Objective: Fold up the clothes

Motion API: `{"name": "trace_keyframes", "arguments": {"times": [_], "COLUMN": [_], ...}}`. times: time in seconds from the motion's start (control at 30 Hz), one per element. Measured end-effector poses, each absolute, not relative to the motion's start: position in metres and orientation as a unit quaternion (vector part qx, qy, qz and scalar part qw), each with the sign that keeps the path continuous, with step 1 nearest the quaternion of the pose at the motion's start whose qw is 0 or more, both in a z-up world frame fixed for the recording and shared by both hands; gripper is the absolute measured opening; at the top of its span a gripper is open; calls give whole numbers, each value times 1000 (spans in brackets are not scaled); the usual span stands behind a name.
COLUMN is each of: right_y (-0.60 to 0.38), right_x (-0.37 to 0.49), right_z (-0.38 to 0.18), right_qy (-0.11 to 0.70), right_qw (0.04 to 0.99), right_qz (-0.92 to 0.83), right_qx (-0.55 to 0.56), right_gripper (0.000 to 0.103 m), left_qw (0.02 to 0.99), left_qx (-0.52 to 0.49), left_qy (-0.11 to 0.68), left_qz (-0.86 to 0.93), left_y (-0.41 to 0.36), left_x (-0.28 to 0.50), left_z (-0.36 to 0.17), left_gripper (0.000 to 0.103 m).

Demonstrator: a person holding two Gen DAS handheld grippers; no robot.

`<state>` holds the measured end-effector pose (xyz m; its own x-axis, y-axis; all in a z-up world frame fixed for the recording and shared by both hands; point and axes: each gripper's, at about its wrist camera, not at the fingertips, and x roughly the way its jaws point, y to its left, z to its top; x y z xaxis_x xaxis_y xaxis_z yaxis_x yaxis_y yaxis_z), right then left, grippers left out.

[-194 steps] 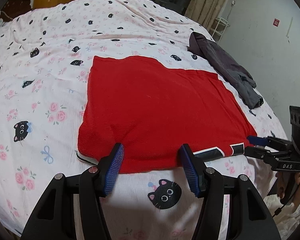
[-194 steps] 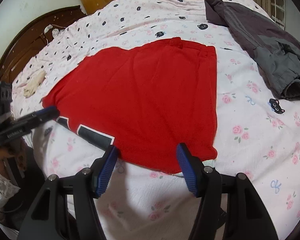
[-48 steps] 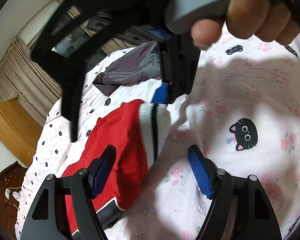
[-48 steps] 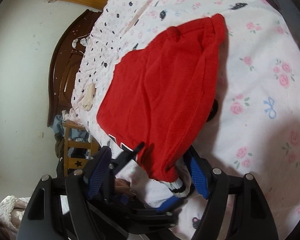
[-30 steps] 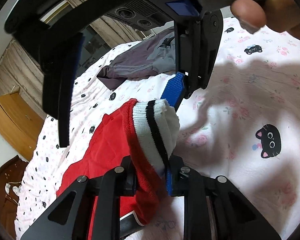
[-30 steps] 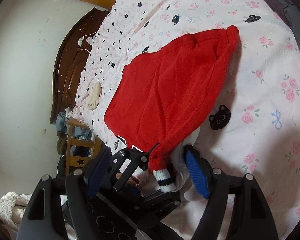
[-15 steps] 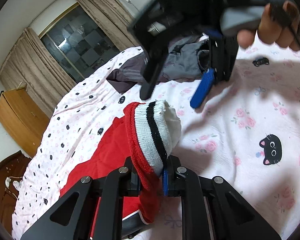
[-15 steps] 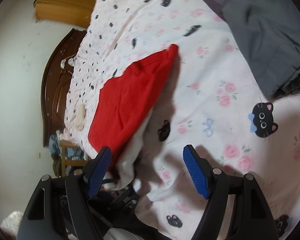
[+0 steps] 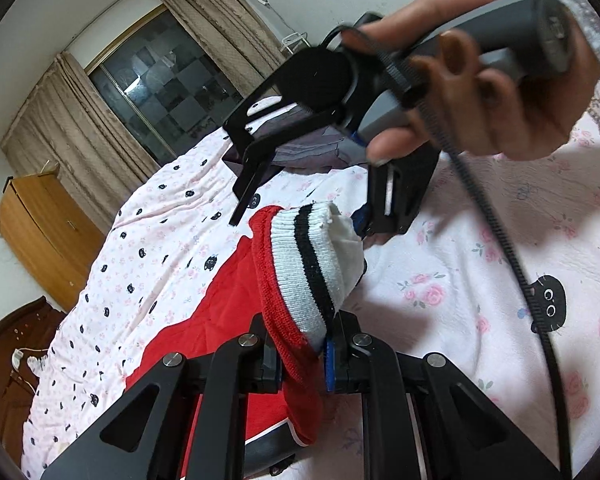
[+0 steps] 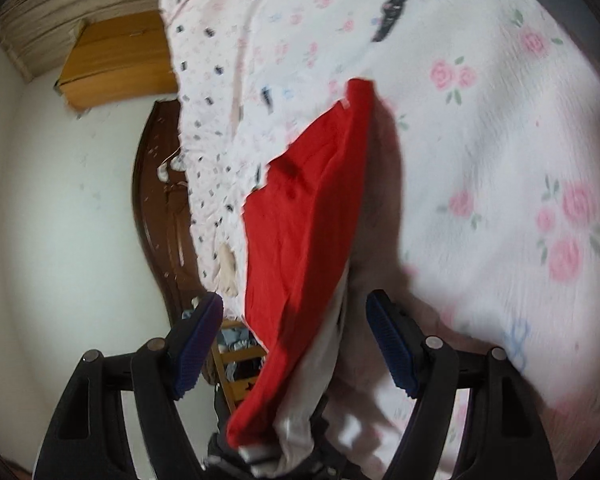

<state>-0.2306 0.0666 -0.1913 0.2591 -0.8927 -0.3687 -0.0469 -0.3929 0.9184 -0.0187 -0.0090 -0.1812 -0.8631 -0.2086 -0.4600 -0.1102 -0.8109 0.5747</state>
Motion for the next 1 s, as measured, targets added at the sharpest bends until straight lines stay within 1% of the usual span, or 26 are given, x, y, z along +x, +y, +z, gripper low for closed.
{"name": "trace_keyframes", "arguments": {"times": [0.33, 0.4, 0.43, 0.47, 0.53, 0.63, 0.67, 0.7, 0.77, 0.87, 1.0], "right_y": [37, 30, 28, 26, 24, 25, 25, 27, 28, 24, 20], "right_x": [-254, -257, -258, -259, -260, -263, -264, -264, -264, -263, -262], "right_z": [-196, -194, -193, -193, -195, -199, -199, -200, -201, -199, -182], "right_qy": [-341, -325, -314, -305, -292, -291, -290, -289, -286, -281, -257], "right_qw": [412, 413, 413, 411, 406, 404, 404, 403, 402, 402, 405], "right_qz": [-509, -519, -524, -528, -534, -533, -534, -536, -539, -543, -563], "right_qx": [674, 674, 675, 677, 682, 684, 683, 683, 683, 681, 673], "right_gripper": [76, 72, 63, 51, 37, 31, 25, 23, 14, 12, 11], "left_qw": [28, 28, 28, 28, 28, 28, 28, 27, 26, 26, 30], "left_qx": [261, 261, 262, 262, 262, 263, 263, 264, 266, 266, 263], "left_qy": [-302, -301, -301, -300, -300, -299, -299, -299, -298, -294, -279], "left_qz": [-917, -917, -917, -917, -917, -917, -917, -917, -916, -917, -923], "left_y": [-5, -4, -4, -4, -3, -3, -3, -2, -1, -1, -4], "left_x": [-16, -16, -15, -15, -15, -14, -14, -14, -14, -13, -11], "left_z": [-182, -182, -182, -183, -183, -184, -184, -185, -185, -184, -177], "left_gripper": [12, 12, 12, 12, 12, 12, 12, 12, 12, 12, 12]}}
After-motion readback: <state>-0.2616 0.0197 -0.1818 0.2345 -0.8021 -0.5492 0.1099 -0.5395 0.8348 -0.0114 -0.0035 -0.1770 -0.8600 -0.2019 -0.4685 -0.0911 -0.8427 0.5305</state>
